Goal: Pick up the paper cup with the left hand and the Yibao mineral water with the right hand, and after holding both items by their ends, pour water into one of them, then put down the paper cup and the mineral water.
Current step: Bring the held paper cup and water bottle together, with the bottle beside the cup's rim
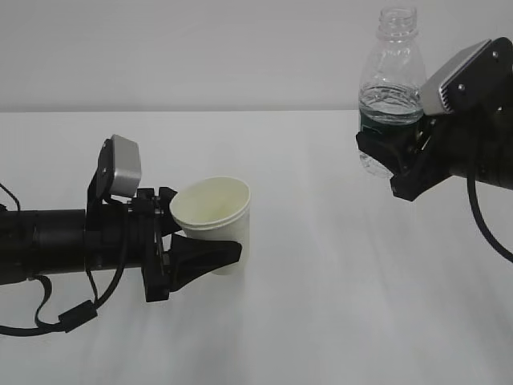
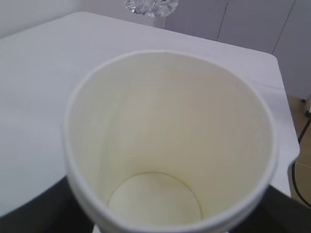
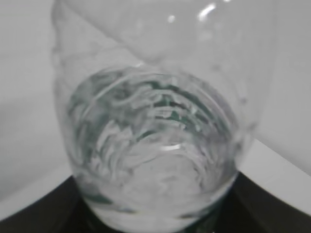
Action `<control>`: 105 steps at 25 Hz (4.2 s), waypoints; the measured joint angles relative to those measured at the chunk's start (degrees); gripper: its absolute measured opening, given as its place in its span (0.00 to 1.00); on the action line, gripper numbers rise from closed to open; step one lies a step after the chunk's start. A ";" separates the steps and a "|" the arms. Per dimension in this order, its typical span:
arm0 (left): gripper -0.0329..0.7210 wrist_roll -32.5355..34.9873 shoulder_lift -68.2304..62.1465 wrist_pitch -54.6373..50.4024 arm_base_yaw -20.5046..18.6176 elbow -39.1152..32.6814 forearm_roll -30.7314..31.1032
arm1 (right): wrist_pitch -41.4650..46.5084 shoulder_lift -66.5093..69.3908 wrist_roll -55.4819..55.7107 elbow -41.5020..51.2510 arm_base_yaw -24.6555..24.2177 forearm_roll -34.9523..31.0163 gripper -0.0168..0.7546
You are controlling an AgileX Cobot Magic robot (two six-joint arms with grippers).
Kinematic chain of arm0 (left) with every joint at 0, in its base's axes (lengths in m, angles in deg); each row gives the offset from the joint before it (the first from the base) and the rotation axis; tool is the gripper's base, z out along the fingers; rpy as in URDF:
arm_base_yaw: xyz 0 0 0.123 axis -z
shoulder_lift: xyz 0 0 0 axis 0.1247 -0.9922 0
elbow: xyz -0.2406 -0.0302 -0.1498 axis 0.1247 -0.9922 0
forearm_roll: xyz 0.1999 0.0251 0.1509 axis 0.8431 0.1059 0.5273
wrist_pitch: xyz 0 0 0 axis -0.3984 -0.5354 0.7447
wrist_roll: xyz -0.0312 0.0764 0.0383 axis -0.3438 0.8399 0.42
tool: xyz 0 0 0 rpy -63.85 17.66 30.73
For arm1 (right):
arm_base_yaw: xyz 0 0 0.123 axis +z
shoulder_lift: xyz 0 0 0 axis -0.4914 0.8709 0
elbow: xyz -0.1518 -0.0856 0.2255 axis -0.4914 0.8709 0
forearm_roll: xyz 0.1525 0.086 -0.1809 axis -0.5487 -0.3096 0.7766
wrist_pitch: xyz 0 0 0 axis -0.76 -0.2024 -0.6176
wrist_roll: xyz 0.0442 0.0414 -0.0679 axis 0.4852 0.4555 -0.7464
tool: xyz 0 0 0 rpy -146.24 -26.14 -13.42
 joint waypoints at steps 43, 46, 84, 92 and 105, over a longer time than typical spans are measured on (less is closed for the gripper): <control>0.72 -5.57 1.42 -9.06 9.99 3.65 6.41 | 3.34 -7.79 2.28 3.00 0.00 7.00 0.60; 0.72 -5.57 1.42 -8.96 9.99 3.79 6.41 | 3.34 -8.16 2.28 4.17 0.00 7.00 0.60; 0.70 -7.63 1.51 -7.63 9.99 7.62 7.00 | 3.60 -8.95 1.06 7.65 0.00 11.22 0.60; 0.70 -9.26 1.51 -7.63 10.57 7.75 7.90 | 4.66 -8.95 -1.37 7.65 0.00 11.22 0.60; 0.70 -9.40 1.51 -11.18 14.46 7.78 7.56 | 6.14 -8.95 -4.59 7.65 0.00 11.48 0.60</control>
